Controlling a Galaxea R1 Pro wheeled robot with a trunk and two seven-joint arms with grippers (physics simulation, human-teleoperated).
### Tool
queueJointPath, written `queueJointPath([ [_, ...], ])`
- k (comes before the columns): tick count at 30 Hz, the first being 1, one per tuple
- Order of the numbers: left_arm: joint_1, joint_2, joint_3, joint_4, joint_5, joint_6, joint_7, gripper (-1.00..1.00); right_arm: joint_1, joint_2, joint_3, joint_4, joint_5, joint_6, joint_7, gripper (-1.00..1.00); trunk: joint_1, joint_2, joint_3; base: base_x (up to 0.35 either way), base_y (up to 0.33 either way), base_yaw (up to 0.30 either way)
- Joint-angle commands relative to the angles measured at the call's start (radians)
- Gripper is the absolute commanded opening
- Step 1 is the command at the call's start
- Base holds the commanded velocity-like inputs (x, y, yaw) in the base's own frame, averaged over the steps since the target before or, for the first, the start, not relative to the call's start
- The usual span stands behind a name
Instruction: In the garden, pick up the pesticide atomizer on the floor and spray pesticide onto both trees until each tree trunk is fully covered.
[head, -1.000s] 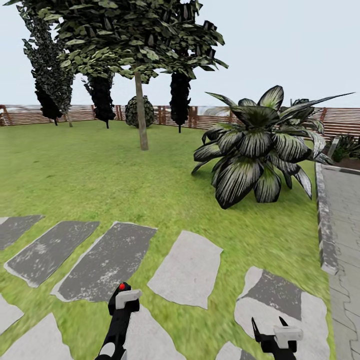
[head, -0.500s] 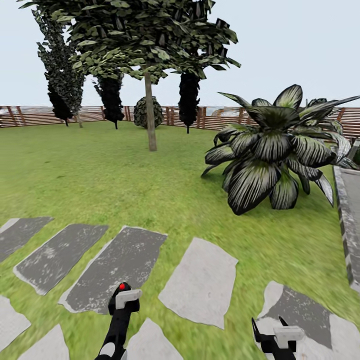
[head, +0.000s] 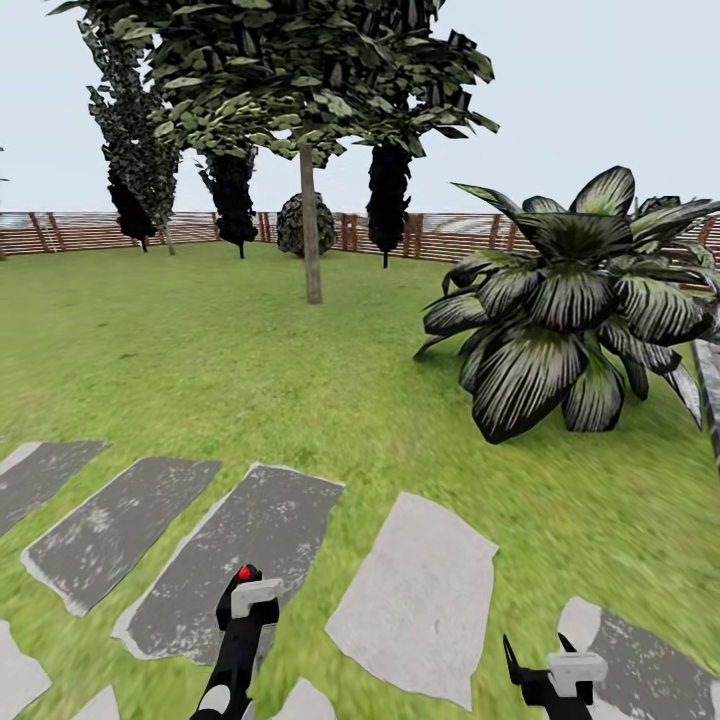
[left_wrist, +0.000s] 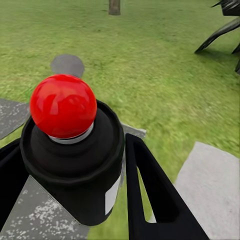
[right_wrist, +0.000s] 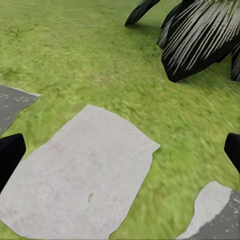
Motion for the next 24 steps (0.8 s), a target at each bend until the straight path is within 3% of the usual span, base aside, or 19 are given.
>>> queueJointPath([
  [1, -0.001, -0.001, 0.005, 0.0, -0.012, -0.003, 0.005, -1.0, -0.001, -0.001, 0.006, 0.0, -0.005, -0.003, -0.004, 1.0, 0.001, -0.001, -0.002, 0.35, 0.007, 0.001],
  [24, -0.001, -0.001, 0.006, 0.0, -0.011, -0.003, 0.005, -1.0, -0.001, -0.001, 0.007, 0.0, -0.005, -0.003, -0.004, 1.0, 0.001, -0.001, -0.002, 0.35, 0.001, 0.0],
])
